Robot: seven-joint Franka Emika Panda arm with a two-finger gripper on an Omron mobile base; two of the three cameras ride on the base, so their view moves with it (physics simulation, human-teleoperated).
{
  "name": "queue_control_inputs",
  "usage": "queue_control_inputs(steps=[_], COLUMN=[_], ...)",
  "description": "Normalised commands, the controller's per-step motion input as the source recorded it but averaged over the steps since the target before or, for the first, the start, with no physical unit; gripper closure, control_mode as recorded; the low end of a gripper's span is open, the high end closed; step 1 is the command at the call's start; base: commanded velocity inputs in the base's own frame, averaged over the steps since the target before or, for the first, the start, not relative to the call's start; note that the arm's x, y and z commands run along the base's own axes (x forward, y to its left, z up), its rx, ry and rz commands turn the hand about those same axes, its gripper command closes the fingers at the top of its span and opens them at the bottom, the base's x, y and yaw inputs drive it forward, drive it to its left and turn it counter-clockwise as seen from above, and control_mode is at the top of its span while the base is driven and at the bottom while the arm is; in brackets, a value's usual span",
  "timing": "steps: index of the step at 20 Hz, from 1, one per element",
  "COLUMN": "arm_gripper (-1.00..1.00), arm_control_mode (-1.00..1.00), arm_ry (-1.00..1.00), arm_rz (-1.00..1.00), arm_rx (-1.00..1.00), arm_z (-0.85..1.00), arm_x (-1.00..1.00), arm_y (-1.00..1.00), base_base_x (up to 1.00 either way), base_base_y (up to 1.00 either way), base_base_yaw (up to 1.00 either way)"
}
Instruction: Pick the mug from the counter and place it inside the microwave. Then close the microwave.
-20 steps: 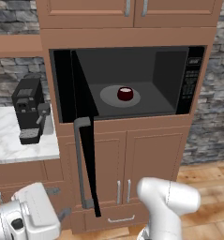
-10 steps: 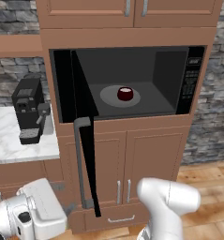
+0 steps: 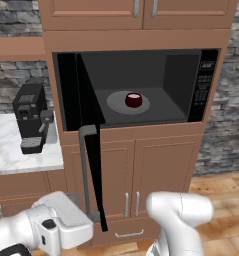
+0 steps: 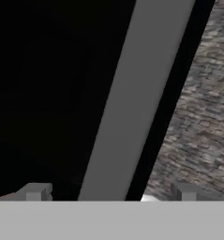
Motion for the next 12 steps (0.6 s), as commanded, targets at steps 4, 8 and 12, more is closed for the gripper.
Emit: queue_control_inputs(steps=[4, 8, 12], arm_gripper=[-1.0, -1.0, -1.0], arm_control_mode=[-1.0, -1.0, -1.0], arm_ry=[0.17, 0.17, 0.14], arm_rz=[0.09, 0.08, 0.07], arm_rx=[0.0, 0.0, 0.0], arm_z=[0.04, 0.07, 0.12], arm_x=[0.0, 0.0, 0.0], arm_y=[-0.27, -0.29, -0.36], base_base_x=[0.0, 0.0, 0.0], base_base_y=[0.0, 0.0, 0.0], base_base_yaw=[0.0, 0.0, 0.0])
